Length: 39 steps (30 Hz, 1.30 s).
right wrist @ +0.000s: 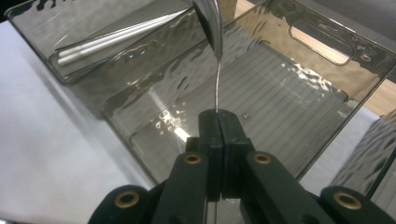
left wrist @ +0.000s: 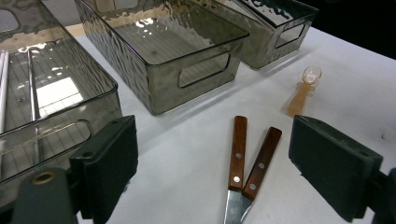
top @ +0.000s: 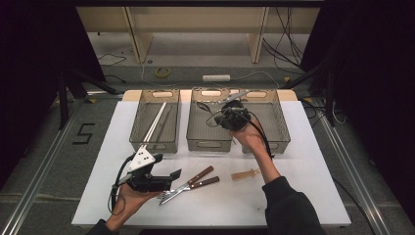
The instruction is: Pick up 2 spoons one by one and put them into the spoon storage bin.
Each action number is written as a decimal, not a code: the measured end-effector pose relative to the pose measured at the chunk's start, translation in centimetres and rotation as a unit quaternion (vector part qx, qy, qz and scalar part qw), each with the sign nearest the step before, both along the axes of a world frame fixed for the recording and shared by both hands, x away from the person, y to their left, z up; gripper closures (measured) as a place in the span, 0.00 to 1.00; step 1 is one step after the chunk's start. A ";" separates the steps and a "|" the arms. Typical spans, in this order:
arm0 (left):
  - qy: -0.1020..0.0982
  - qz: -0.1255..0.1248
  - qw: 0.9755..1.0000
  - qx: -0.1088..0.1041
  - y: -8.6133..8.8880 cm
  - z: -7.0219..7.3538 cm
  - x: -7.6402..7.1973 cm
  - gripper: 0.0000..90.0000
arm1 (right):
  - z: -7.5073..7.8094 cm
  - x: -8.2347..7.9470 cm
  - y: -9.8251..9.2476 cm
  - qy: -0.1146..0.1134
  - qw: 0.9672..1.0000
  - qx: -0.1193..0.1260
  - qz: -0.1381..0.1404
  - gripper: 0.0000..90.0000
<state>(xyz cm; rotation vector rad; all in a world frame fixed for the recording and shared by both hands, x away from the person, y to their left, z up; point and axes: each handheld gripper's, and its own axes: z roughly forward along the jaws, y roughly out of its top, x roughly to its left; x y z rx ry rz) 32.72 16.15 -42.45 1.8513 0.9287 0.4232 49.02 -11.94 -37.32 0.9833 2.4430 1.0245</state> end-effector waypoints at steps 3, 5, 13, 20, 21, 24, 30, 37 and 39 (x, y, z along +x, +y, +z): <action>0.000 -0.002 1.000 0.002 0.0 0.0 0.0 0.17 | -0.1 0.5 0.1 0.001 1.000 0.003 -0.008 1.00; -0.001 -0.002 1.000 0.002 -0.1 0.0 0.0 0.17 | -0.2 0.9 0.1 0.002 1.000 0.004 -0.015 1.00; -0.003 -0.001 1.000 -0.001 -0.1 0.0 -0.1 0.17 | -0.2 1.9 0.6 0.003 1.000 0.010 -0.029 1.00; -0.009 0.000 1.000 -0.009 -0.1 0.1 -0.2 0.17 | -0.2 2.8 1.2 0.002 0.999 0.012 -0.042 1.00; -0.010 0.000 1.000 -0.008 -0.1 0.1 -0.2 0.17 | -0.2 2.9 1.3 0.002 0.999 0.011 -0.045 1.00; -0.012 0.000 1.000 -0.011 -0.1 0.1 -0.2 0.17 | -0.2 3.2 1.6 0.000 0.999 0.012 -0.051 1.00; -0.017 0.000 1.000 -0.018 0.1 0.2 -0.3 0.17 | -1.1 3.7 1.9 0.004 0.998 0.007 -0.062 1.00; -0.019 0.001 1.000 -0.019 0.2 0.3 -0.3 0.17 | -2.2 4.0 2.4 0.014 0.998 -0.001 -0.067 1.00; -0.019 0.001 1.000 -0.019 0.2 0.3 -0.2 0.17 | -2.4 4.0 2.6 0.017 0.998 -0.004 -0.067 1.00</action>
